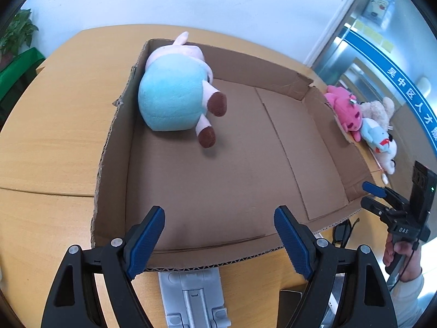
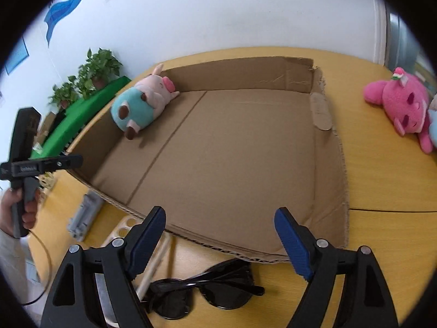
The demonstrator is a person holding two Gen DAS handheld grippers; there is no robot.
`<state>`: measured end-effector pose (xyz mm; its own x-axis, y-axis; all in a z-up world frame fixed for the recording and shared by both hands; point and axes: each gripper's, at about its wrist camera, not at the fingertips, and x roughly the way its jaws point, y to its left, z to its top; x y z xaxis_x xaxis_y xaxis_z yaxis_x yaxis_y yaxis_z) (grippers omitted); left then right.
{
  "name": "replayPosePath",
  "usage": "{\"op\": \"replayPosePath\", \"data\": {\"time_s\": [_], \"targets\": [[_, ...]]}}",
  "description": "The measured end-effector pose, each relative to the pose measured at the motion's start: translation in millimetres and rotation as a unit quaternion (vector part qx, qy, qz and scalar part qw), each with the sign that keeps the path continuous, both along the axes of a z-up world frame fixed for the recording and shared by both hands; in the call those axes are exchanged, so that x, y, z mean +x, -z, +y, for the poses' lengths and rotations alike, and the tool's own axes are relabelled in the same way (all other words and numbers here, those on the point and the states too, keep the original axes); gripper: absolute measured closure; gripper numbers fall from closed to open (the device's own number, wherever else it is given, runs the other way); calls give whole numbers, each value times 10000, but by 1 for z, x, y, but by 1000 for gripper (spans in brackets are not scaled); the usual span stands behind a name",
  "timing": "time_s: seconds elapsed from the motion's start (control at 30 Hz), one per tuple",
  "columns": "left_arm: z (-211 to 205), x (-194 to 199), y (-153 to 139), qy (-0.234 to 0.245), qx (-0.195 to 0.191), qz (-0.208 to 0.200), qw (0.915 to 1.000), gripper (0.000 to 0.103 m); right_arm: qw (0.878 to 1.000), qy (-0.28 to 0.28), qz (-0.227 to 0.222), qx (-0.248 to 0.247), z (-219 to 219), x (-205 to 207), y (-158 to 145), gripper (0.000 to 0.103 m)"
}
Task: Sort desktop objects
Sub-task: 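Grasp the black UGREEN charger box with the right tool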
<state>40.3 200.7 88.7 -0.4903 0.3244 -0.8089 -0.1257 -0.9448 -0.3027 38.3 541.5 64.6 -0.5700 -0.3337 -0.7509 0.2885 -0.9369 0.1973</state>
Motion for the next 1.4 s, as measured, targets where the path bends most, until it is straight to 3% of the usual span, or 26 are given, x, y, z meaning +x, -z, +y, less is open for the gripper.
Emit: {"op": "replayPosePath", "data": {"time_s": [0.13,0.3,0.47,0.6,0.7,0.77,0.97,1.0,1.07,1.13,1.17,1.27,1.4], "targets": [[-3,7,-15,-178,-48,255,9995,21,9997,103,228,-5,12,12,-10,21],[1,45,-46,51,-98,711,9974,15,9979,-312,413,-386,16,65,-35,21],[22,91,-42,640,315,720,9949,2,9904,-909,-114,-1036,1,113,-19,21],[46,107,-8,1102,601,379,9914,1,9829,-1156,-579,-1315,-19,139,13,21],[59,100,30,1266,1049,-166,9862,1,9812,-1328,-868,-1098,-44,145,37,21],[66,94,50,1289,1065,-452,9849,3,9817,-1519,-818,-804,-60,153,43,21],[89,96,68,1599,1084,-573,9795,10,9819,-1800,-428,-409,-94,151,50,19],[92,100,68,1667,1130,-596,9777,12,9799,-1889,-493,-409,-100,151,54,19],[98,112,68,1610,679,-535,9832,12,9691,-2308,-648,-578,-109,160,55,18],[93,123,70,1553,708,-638,9833,13,9558,-2812,-578,-629,-117,181,53,17],[91,129,69,1533,797,-650,9828,14,9550,-2867,-526,-542,-118,187,54,17],[85,145,70,1411,988,-706,9825,23,9654,-2577,-306,-264,-111,197,57,18],[85,154,69,1157,1007,-690,9858,24,9730,-2277,-217,-310,-106,191,56,16]]}}
